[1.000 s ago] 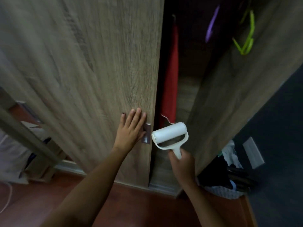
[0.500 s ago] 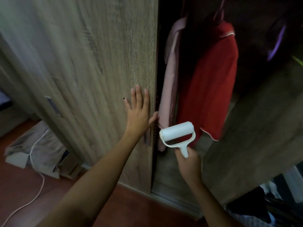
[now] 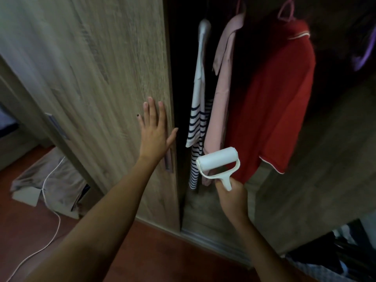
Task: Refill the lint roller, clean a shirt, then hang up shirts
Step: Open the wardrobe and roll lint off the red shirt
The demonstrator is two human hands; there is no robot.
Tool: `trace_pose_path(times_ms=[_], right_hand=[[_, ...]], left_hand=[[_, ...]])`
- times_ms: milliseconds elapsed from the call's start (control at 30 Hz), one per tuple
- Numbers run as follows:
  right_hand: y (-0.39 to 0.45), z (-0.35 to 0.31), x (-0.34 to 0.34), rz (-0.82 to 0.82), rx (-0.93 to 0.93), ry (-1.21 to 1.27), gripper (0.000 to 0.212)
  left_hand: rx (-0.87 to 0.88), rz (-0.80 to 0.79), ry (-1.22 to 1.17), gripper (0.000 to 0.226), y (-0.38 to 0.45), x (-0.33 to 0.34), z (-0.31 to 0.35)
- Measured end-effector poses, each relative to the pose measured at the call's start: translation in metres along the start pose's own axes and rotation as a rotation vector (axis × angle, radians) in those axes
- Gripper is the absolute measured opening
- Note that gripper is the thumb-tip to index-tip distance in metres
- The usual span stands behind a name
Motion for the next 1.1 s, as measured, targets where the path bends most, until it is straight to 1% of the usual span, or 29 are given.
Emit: trace_pose_path(times_ms=[233,367,533,700,867,967,1100], right_hand=[[-0.003,-0.002,0.001,0.003,0.006,-0.029,0.036],[-0.006,-0.004,-0.008,-0.003,0.060,-0.008,0.035],[-0.006,-0.011,-0.014,0.021,0.051,-0.033,0.037],[-0.010,-0.009,-0.007,0.016,0.056,0.014,0.038],[-0.011,-0.010,0.000,0.011,0.043,0.002,0.042],[-0.010,-0.013,0.001,0.023,0.051,0.003,0.040],[-0.008,-0.019,-0.006,0.043,0.037,0.025,0.038]], left_hand=[[-0.022,-0.043,-0.031,0.087,0.002,-0.007,-0.015],[-0.051,-0.045,-0.060,0.089,0.004,-0.009,-0.023],[-0.092,-0.042,-0.090,0.089,0.006,-0.012,-0.036],[-0.141,-0.039,-0.103,0.086,0.008,-0.016,-0.046],[-0.125,-0.042,-0.054,0.087,0.007,-0.012,-0.044],[-0.151,-0.029,-0.038,0.084,0.003,-0.010,-0.040],[-0.171,-0.012,-0.102,0.082,-0.006,-0.016,-0.025]])
Point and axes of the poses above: each hand's wrist, its own y-axis towards the middle knuckle, its own x-axis out of the palm, z = x × y, the point moved 4 cm from there along y, towards the middle knuckle, and after that the axes turned 14 degrees about z, right-handed, at the moved point
